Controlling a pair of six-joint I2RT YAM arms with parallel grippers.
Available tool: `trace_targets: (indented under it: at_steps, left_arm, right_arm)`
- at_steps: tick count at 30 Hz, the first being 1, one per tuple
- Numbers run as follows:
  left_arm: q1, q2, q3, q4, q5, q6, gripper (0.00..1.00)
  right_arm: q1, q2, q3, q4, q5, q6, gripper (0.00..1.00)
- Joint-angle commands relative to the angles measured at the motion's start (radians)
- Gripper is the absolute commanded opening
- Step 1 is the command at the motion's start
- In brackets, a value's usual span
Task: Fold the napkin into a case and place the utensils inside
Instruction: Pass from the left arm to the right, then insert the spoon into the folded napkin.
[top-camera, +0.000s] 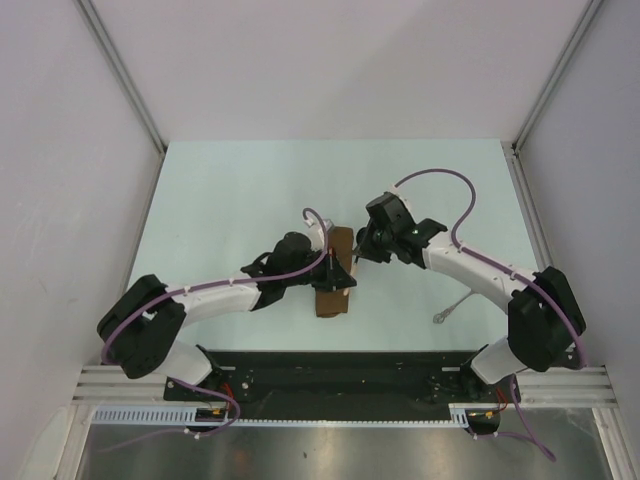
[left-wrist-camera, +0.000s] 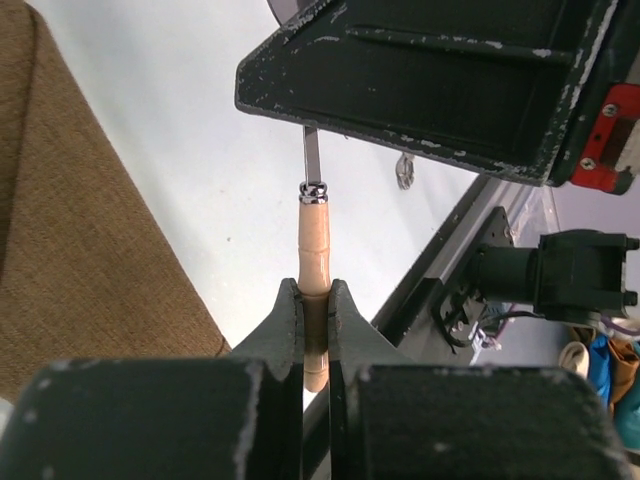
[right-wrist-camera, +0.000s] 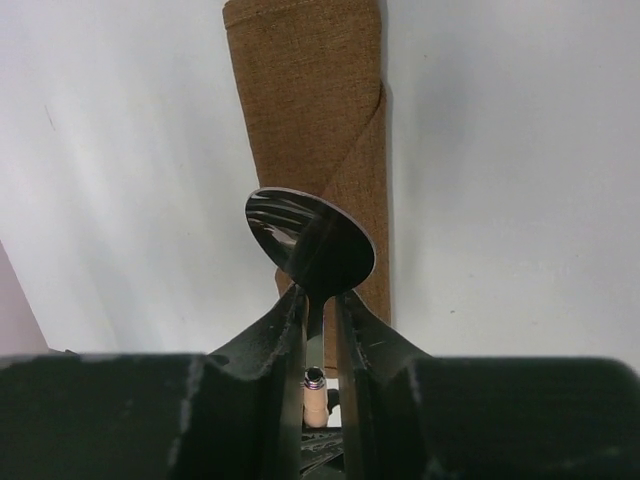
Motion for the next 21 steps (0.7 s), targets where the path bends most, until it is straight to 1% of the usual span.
trace_targets:
  at_steps: [1,2,4,5,6,7,8,9,11,12,13,15,16,18,19,21]
  left_arm:
    - [-0.003,-0.038,-0.019,0.015,0.006,0.029,0.00]
    - [-0.003,-0.039,-0.021,0.007,0.002,0.030,0.00]
    - [-0.001,-0.039,-0.028,0.004,-0.008,0.037,0.00]
    - [0.002,-0.042,-0.030,-0.008,-0.009,0.037,0.07]
    - [0.014,-0.050,-0.041,-0.009,-0.011,0.024,0.21]
    - [0.023,-0.064,-0.054,-0.003,-0.024,0.014,0.47]
    - [0.032,-0.079,-0.088,0.004,-0.037,-0.003,0.52]
    - [0.054,-0.117,-0.108,0.007,-0.057,-0.009,0.54]
    - [0.074,-0.148,-0.157,0.020,-0.083,-0.014,0.51]
    - [0.092,-0.159,-0.171,0.023,-0.089,-0.014,0.49]
    - [0.100,-0.170,-0.183,0.032,-0.090,-0.014,0.38]
    - [0.111,-0.164,-0.212,0.061,-0.072,-0.019,0.25]
    - [0.112,-0.153,-0.217,0.073,-0.061,-0.019,0.14]
    - [0.111,-0.104,-0.222,0.110,-0.023,-0.020,0.08]
    - [0.111,-0.089,-0.225,0.125,-0.009,-0.023,0.00]
    - [0.111,-0.049,-0.234,0.161,0.009,-0.032,0.00]
  right_arm:
    - [-0.014,0.029,0.070,0.023,0.038,-0.024,0.16]
    - [-0.014,0.036,0.078,0.019,0.049,-0.032,0.14]
    - [-0.017,0.050,0.098,0.017,0.049,-0.058,0.03]
    - [-0.014,0.056,0.101,0.025,0.047,-0.076,0.00]
    - [-0.011,0.073,0.105,0.058,0.049,-0.108,0.00]
    - [-0.008,0.084,0.110,0.071,0.055,-0.128,0.00]
    - [-0.008,0.099,0.117,0.096,0.055,-0.144,0.00]
    - [-0.008,0.127,0.140,0.106,0.060,-0.176,0.00]
    - [-0.008,0.158,0.170,0.123,0.095,-0.202,0.00]
    - [-0.009,0.196,0.185,0.132,0.107,-0.217,0.00]
    - [-0.012,0.219,0.231,0.134,0.121,-0.245,0.00]
    - [-0.015,0.271,0.277,0.123,0.136,-0.277,0.00]
    - [-0.021,0.318,0.321,0.118,0.139,-0.288,0.00]
    - [-0.028,0.361,0.351,0.118,0.138,-0.297,0.00]
    - [-0.029,0.395,0.358,0.127,0.135,-0.300,0.00]
    - [-0.037,0.427,0.395,0.140,0.126,-0.299,0.00]
